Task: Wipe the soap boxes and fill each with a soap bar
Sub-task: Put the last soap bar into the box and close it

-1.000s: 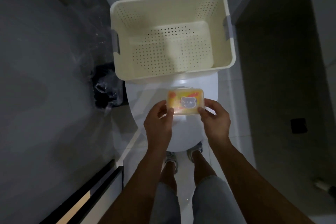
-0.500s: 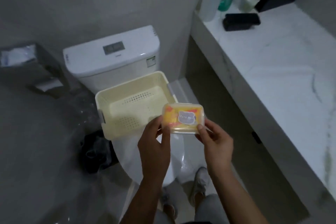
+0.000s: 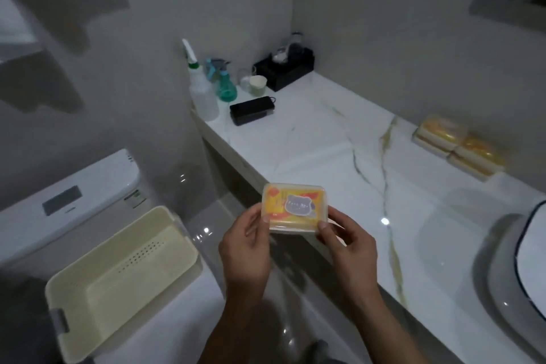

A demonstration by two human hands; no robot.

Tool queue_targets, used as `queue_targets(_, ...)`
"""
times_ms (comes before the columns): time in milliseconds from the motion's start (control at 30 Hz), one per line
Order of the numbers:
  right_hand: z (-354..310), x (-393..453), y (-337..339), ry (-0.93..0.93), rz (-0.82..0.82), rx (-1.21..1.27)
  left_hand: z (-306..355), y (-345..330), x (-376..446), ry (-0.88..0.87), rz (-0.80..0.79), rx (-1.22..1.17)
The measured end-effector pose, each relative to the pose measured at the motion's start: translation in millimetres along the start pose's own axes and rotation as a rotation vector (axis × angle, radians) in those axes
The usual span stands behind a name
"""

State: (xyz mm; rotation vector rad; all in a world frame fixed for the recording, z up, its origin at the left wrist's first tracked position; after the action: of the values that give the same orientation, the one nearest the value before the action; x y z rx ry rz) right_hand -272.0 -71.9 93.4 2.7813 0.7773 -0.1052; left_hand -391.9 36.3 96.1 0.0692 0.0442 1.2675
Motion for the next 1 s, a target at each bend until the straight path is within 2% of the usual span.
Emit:
queue_targets(133,5.5,35.3,58.5,-0.005,0.098,-0.013,11.2,-74.0,-0.9,0.03,-0.091,-0.063)
queue_targets(400,26.6,82.0,145.4,-0.077,0.313,0.059,22.3,-188.5,2.6,0.021,-0.288,-0.007)
queue_targets(633,45.0,116.5,185.0,-0.109,0.513,0.129,19.6,-267.9,19.1,-0.053,-0.464,0.06)
queue_targets(1000,50.9,224.8,224.7,-0.222,0.749,0.155,14.9,-404.3,88.9,-0.211,-0.706,0.19)
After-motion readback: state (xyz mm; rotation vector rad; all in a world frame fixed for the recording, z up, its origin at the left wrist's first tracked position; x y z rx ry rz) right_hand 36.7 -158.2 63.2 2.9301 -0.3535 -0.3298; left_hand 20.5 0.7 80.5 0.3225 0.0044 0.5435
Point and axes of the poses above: each hand's wrist, its own x-axis towards the middle knuckle, its own y-axis out of the back of the hand, z = x × y, the point moved 1 cm from there along x, towards the middle knuckle, and after that the axes turned 5 degrees about -x, right-handed, at the moved point
